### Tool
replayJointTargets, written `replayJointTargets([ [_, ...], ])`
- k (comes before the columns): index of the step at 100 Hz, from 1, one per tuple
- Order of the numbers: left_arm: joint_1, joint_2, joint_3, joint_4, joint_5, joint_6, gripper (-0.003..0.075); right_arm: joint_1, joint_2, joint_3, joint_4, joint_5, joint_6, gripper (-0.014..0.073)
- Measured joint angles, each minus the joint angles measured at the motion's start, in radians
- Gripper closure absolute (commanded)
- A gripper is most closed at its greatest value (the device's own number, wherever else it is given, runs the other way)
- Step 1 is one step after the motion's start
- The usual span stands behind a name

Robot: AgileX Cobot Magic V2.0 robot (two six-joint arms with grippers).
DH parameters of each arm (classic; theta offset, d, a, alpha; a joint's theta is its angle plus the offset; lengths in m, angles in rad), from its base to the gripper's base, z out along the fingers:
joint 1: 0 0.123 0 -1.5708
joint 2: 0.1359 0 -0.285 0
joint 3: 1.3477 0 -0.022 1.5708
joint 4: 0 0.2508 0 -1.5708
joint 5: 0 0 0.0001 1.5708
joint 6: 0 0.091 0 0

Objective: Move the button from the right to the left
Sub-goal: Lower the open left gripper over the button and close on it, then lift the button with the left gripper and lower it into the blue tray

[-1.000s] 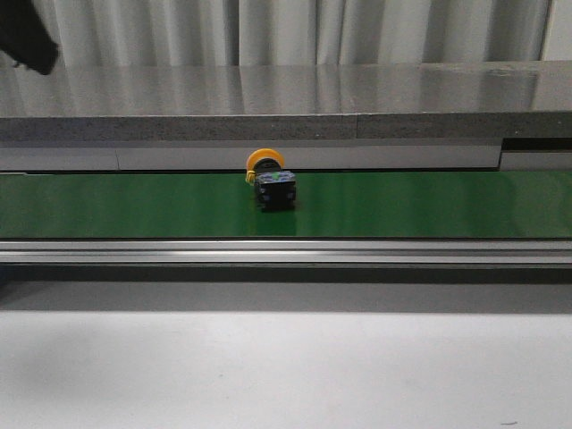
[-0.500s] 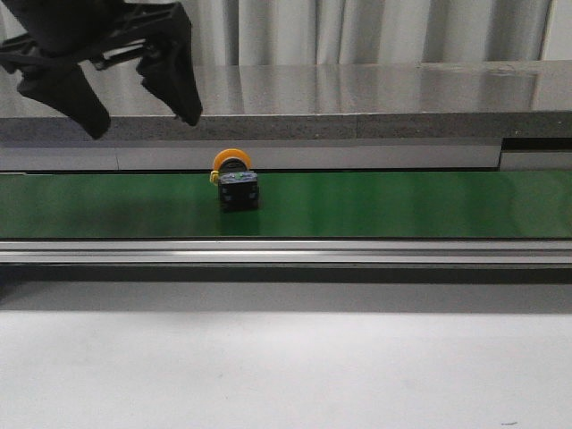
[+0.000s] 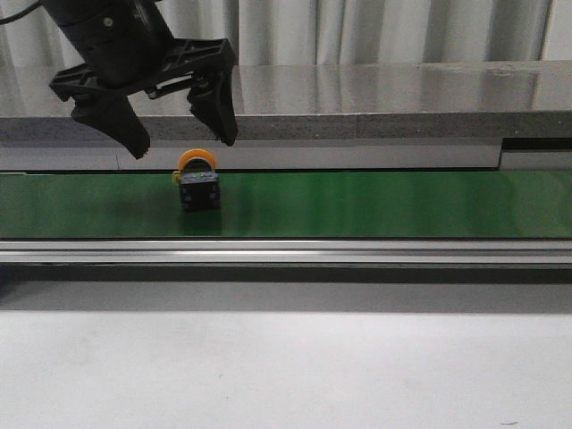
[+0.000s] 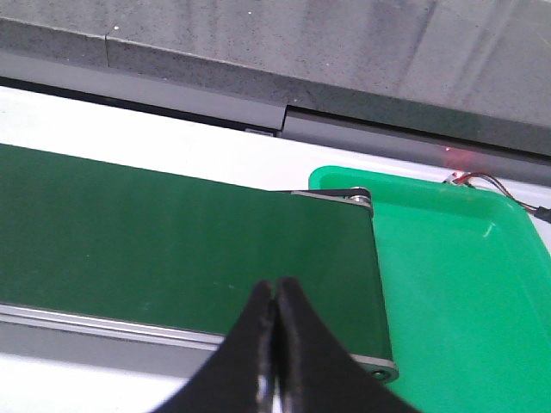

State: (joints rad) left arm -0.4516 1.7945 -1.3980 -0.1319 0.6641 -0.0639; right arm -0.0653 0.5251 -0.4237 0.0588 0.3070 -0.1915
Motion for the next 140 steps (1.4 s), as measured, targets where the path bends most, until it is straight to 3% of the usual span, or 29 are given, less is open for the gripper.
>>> replayJointTargets([
  [37,0.000,0.074,-0.007,0.132,0.018,-0.103,0.0065,0.000,0.000,0.000,0.000,0.000,0.000,0.0661],
  [48,0.000,0.082,-0.008,0.141,0.020,-0.111,0.0105,0.000,0.000,0.000,0.000,0.000,0.000,0.0661],
  [55,0.000,0.083,-0.008,0.141,0.025,-0.114,0.0188,0.000,0.000,0.000,0.000,0.000,0.000,0.0661],
  [71,0.000,0.083,-0.010,0.144,0.038,-0.116,0.0494,0.000,0.000,0.000,0.000,0.000,0.000,0.0661],
  [84,0.000,0.083,-0.012,0.149,0.042,-0.118,0.0618,0.000,0.000,0.000,0.000,0.000,0.000,0.0661],
  [140,0.031,-0.138,-0.012,0.283,0.192,-0.136,0.0621,0.000,0.000,0.000,0.000,0.000,0.000,0.0661],
])
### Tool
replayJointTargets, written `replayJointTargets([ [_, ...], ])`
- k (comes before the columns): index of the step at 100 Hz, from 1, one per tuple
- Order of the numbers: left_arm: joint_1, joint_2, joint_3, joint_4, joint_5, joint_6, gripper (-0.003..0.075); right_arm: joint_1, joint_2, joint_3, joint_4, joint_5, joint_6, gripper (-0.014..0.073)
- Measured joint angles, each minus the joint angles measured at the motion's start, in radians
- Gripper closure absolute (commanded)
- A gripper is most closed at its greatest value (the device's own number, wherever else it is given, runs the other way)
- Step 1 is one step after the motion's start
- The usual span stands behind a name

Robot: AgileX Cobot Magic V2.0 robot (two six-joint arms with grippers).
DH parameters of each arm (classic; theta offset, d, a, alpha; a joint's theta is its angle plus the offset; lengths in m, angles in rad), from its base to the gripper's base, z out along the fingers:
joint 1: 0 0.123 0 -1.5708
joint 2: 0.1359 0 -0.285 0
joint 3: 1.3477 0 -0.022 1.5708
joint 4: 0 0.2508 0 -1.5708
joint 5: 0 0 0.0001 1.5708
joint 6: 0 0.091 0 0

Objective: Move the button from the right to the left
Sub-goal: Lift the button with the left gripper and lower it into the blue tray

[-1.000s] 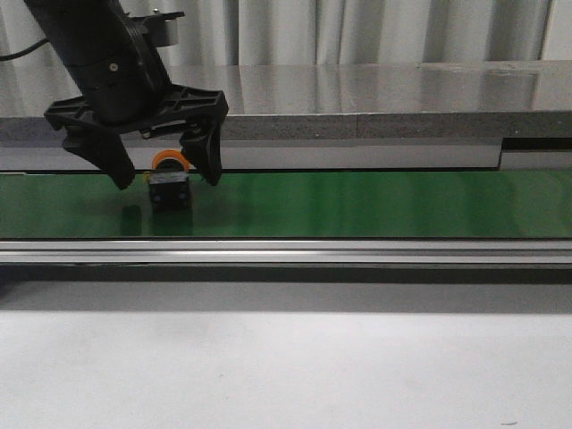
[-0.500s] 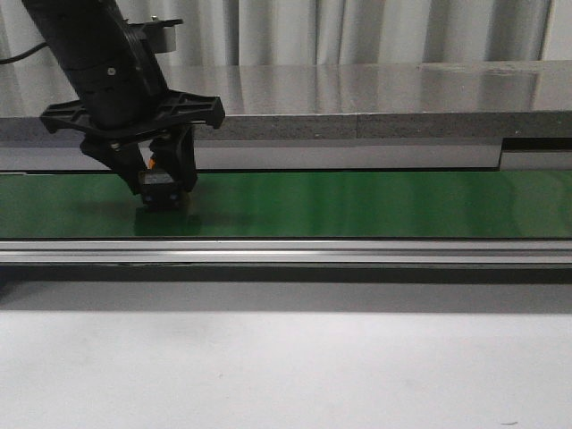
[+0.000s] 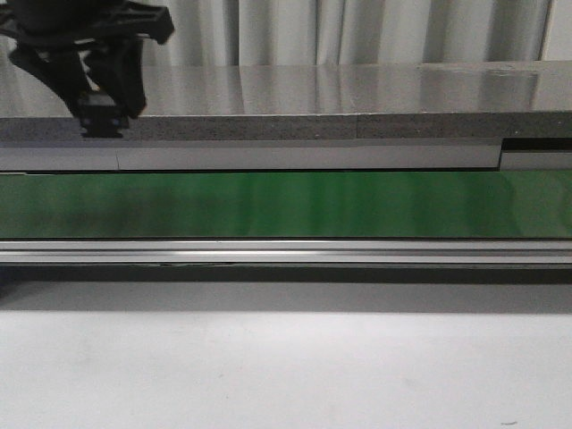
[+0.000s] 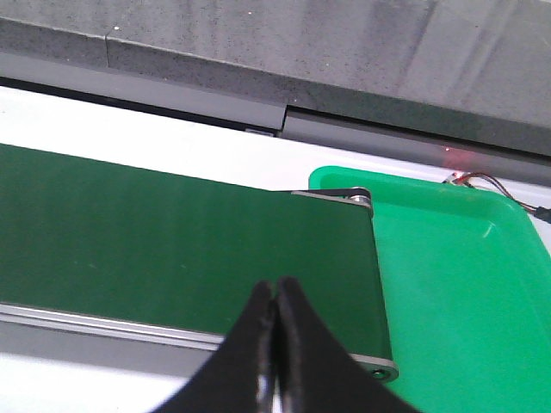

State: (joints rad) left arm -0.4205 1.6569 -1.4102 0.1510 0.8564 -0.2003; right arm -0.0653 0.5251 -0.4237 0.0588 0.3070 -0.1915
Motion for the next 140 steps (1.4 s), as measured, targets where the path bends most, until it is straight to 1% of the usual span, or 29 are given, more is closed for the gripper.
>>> replayJointTargets([
  [18,0.107,-0.078,0.000,0.034,0.049,-0.002,0.0621,0.000,0.000,0.000,0.000,0.000,0.000,0.0661],
  [29,0.191,-0.093,0.000,0.045,0.095,0.022,0.0621,0.000,0.000,0.000,0.000,0.000,0.000,0.0661],
  [40,0.277,-0.093,0.021,0.049,0.108,0.045,0.0621,0.000,0.000,0.000,0.000,0.000,0.000,0.0661],
  [53,0.381,-0.093,0.066,0.049,0.100,0.053,0.0621,0.000,0.000,0.000,0.000,0.000,0.000,0.0661],
  [68,0.503,-0.093,0.119,0.050,0.061,0.073,0.0621,0.000,0.000,0.000,0.000,0.000,0.000,0.0661],
  [82,0.586,-0.090,0.143,0.051,0.026,0.101,0.0621,0.000,0.000,0.000,0.000,0.000,0.000,0.0661],
  [96,0.626,-0.055,0.148,0.052,-0.020,0.145,0.0621,0.000,0.000,0.000,0.000,0.000,0.000,0.0661],
  [122,0.630,0.064,0.151,0.028,-0.114,0.219,0.0621,0.000,0.000,0.000,0.000,0.000,0.000,0.0661],
  [140,0.630,0.150,0.151,0.020,-0.155,0.236,0.0621,0.000,0.000,0.000,0.000,0.000,0.000,0.0661],
])
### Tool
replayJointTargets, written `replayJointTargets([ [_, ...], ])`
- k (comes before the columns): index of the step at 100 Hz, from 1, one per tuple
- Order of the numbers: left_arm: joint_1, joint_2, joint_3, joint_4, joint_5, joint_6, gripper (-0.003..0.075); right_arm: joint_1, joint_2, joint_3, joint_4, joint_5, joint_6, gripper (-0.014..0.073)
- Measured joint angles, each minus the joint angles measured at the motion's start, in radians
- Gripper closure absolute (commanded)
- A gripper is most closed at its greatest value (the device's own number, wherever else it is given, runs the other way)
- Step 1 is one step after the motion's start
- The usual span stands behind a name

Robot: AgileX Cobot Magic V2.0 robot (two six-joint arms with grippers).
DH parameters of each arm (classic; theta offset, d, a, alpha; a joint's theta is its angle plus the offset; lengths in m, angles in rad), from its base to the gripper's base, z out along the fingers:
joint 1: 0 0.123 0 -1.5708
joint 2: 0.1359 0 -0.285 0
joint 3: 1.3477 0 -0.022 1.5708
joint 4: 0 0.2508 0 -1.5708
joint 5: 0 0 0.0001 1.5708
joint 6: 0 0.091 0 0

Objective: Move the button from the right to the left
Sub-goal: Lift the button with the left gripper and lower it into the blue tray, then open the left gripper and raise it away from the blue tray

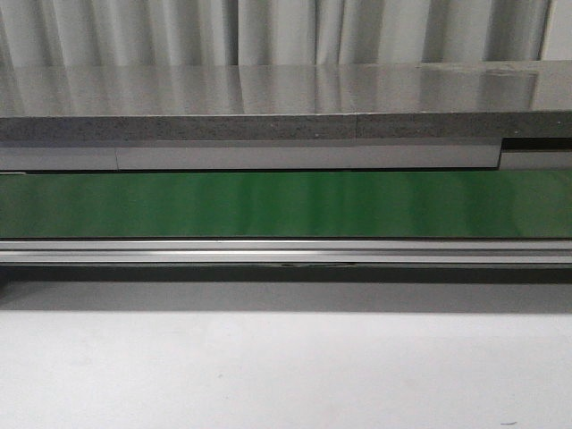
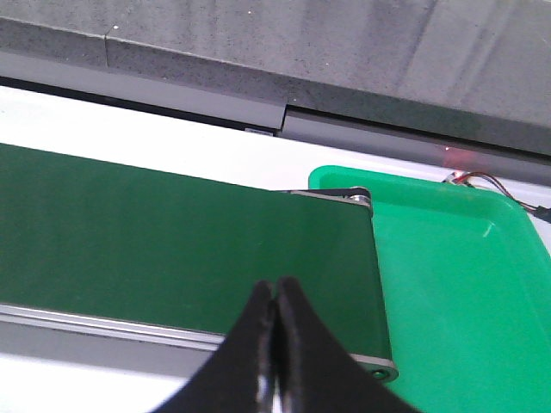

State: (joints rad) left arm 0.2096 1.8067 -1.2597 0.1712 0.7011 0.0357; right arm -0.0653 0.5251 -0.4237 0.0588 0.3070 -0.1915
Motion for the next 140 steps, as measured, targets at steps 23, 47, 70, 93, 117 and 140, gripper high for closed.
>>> replayJointTargets([
  [23,0.000,0.062,0.000,-0.006,-0.034,0.003,0.0620,0.000,0.000,0.000,0.000,0.000,0.000,0.0661],
  [47,0.000,0.071,0.000,-0.008,-0.055,0.010,0.0367,0.000,0.000,0.000,0.000,0.000,0.000,0.0661],
  [70,0.000,0.071,0.000,-0.012,-0.070,0.026,0.0204,0.000,0.000,0.000,0.000,0.000,0.000,0.0661],
  [93,0.002,0.067,0.000,-0.014,-0.070,0.030,0.0204,0.000,0.000,0.000,0.000,0.000,0.000,0.0661],
  [117,0.002,-0.044,0.000,-0.037,-0.066,0.030,0.0204,0.000,0.000,0.000,0.000,0.000,0.000,0.0661],
  [140,0.002,-0.218,0.015,-0.087,-0.074,0.030,0.0204,0.000,0.000,0.000,0.000,0.000,0.000,0.0661],
])
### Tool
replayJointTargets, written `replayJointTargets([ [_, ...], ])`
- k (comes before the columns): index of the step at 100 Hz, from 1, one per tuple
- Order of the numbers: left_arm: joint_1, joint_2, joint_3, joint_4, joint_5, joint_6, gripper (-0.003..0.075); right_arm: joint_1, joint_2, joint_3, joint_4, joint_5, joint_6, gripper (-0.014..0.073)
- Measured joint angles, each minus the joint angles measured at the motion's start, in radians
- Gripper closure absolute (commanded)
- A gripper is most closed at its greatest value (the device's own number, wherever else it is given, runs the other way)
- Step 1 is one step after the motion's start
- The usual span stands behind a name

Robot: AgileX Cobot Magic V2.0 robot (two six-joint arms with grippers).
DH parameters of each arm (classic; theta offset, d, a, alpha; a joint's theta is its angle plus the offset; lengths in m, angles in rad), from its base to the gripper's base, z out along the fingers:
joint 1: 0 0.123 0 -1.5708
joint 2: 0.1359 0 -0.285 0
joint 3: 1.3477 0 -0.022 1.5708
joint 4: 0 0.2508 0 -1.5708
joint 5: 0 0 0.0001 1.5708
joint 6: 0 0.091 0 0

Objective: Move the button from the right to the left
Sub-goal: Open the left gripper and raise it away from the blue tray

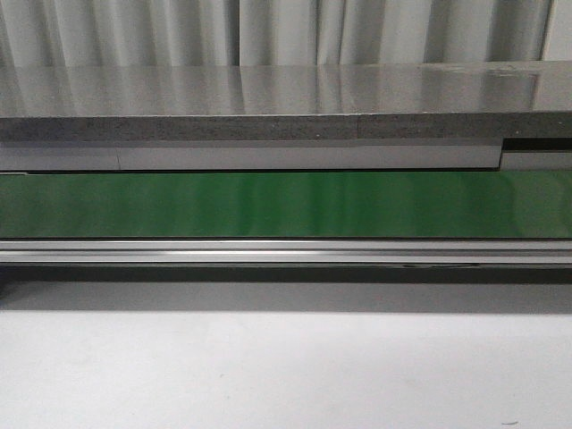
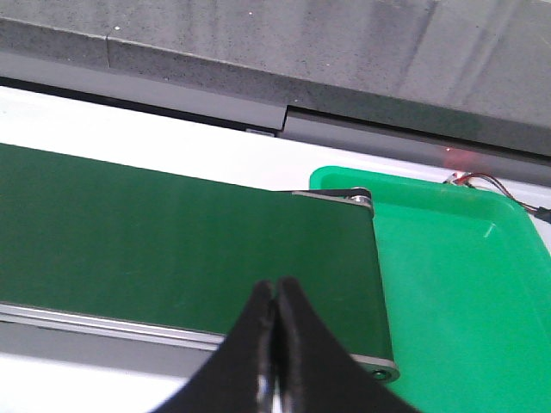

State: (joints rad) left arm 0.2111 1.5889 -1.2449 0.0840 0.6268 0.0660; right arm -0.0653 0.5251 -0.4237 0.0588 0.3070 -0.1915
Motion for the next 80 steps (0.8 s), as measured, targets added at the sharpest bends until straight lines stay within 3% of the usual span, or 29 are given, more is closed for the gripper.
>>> replayJointTargets([
  [19,-0.030,-0.189,0.132,-0.013,-0.077,0.000,0.0204,0.000,0.000,0.000,0.000,0.000,0.000,0.0661],
  [55,-0.261,-0.584,0.454,-0.031,-0.215,0.000,0.0204,0.000,0.000,0.000,0.002,0.000,0.000,0.0661],
  [80,-0.283,-0.883,0.691,-0.071,-0.340,0.000,0.0204,0.000,0.000,0.000,0.002,0.000,0.000,0.0661],
])
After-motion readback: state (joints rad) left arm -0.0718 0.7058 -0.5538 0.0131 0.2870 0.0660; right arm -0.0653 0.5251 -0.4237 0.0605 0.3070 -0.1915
